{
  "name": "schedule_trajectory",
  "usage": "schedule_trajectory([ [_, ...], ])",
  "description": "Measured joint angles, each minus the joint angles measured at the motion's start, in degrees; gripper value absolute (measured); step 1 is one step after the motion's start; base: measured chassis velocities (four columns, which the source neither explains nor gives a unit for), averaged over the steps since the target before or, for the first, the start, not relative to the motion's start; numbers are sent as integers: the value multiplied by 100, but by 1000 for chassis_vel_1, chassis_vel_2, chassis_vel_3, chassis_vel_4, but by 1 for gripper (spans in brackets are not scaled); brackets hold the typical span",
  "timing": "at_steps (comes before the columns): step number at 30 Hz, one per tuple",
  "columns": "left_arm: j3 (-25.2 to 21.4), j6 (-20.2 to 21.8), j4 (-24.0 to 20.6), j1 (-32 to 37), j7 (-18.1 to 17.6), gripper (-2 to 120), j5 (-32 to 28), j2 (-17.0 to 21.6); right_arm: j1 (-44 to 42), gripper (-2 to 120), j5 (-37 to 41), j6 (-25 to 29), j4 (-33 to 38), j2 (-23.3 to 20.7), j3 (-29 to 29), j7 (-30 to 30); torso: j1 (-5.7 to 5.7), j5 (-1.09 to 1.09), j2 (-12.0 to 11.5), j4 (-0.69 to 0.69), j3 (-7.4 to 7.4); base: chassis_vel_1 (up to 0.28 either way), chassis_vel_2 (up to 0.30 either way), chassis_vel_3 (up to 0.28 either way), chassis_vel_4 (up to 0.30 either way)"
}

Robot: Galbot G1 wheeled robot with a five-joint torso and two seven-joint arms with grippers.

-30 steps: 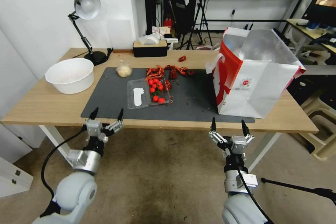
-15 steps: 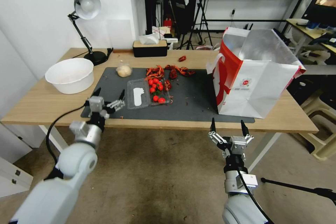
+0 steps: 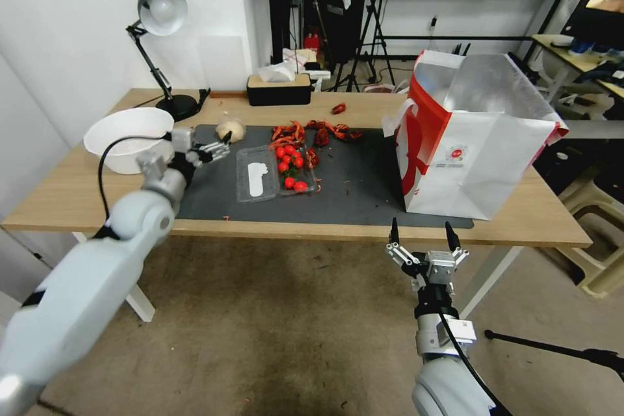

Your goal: Pick up the trash from the table and place it into the takeout bag.

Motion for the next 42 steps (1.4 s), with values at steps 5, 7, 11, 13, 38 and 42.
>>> schedule_trajectory([
  [5,598,576,832,-1012,185,100,-45,-124,-10,100,9,-9,13,17,48,2,0,-2,0,4,0,0,0,0,0],
  [7,679,701,962,-1192,220,100,-46,-158,-15,100,10,-9,15,23,61,4,0,0,0,4,0,0,0,0,0],
  [11,977,1307,1424,-1747,300,100,-77,-287,-30,100,10,-9,20,40,83,9,0,-1,0,2,-1,0,0,0,0],
  [13,1105,1637,1650,-1974,319,100,-132,-377,-30,100,10,-8,21,55,85,10,0,0,0,5,-1,0,0,0,0],
  [38,1428,2083,3598,-2732,583,89,294,-1327,3,100,30,-28,42,55,142,42,-1,0,1,3,-1,0,0,0,0],
  [42,1416,2089,3698,-2757,617,75,372,-1384,6,100,37,-30,41,48,151,49,-1,0,1,3,-1,0,0,0,0],
])
